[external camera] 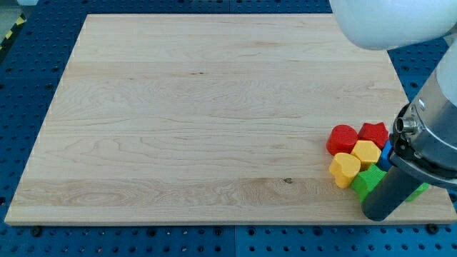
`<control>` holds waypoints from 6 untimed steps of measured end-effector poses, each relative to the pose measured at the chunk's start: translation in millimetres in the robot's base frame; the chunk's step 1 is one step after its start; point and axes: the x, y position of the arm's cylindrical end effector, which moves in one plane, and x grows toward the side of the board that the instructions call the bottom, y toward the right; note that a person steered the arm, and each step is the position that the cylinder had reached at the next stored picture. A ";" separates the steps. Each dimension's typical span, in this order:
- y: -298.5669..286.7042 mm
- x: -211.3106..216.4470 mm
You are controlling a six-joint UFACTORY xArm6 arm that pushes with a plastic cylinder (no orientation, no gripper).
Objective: Place green circle to the right of the blue cube
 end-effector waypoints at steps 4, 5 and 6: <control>71.5 -11.7; 62.7 -34.6; 16.4 -63.0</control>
